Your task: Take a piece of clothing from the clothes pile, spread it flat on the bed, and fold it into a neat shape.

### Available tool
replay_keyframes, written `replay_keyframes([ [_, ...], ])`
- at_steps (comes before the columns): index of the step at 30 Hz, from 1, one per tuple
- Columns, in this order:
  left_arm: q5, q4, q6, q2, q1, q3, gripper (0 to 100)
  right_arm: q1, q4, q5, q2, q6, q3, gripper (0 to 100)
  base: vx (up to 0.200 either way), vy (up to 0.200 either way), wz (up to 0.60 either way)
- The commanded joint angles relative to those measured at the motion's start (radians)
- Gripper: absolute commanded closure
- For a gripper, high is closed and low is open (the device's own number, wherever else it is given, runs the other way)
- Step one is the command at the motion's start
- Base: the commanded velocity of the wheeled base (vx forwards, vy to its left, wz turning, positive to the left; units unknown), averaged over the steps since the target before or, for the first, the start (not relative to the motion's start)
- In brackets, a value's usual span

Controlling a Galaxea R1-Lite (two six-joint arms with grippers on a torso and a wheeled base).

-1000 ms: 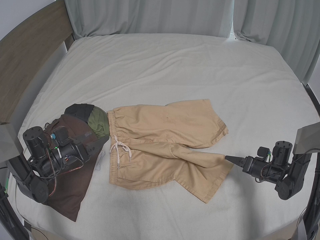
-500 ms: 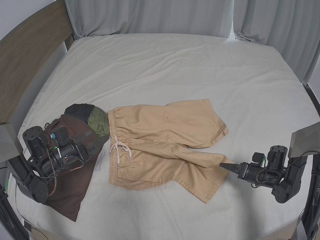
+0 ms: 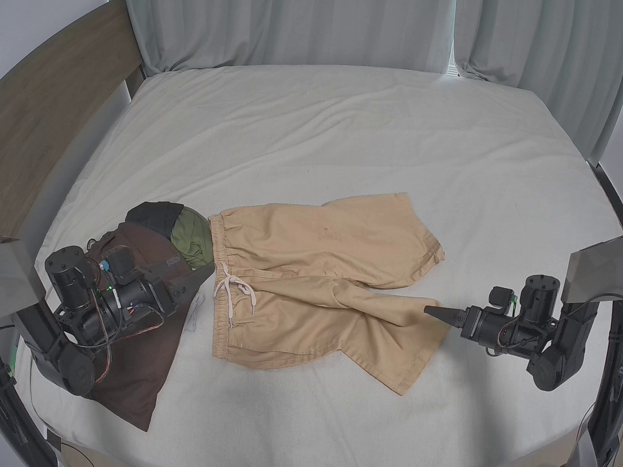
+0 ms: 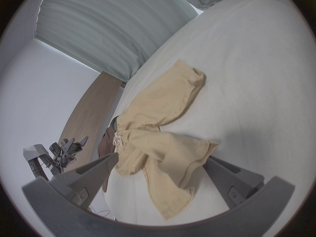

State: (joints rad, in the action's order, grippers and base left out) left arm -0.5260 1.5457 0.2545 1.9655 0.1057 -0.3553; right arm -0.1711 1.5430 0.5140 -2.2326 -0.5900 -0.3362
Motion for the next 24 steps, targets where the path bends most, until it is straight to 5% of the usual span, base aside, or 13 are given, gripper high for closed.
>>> replay_keyframes([
  [1,0.0,0.001,0.0,-0.001,0.0,0.001,0,0.024,0.0,0.0,0.013,-0.002,-0.023,0,0.0,0.0,0.0],
  [17,0.0,0.001,0.0,-0.001,0.0,0.001,0,0.031,0.002,-0.005,0.004,-0.002,-0.049,0,0.0,0.0,0.0],
  [18,0.0,0.001,0.002,-0.001,0.0,0.001,0,0.031,0.002,-0.009,0.004,-0.002,-0.05,100,0.0,0.0,0.0],
  [24,0.0,0.001,0.0,-0.001,0.002,0.001,0,0.031,0.0,-0.034,0.002,-0.001,-0.058,100,0.0,0.0,0.0],
])
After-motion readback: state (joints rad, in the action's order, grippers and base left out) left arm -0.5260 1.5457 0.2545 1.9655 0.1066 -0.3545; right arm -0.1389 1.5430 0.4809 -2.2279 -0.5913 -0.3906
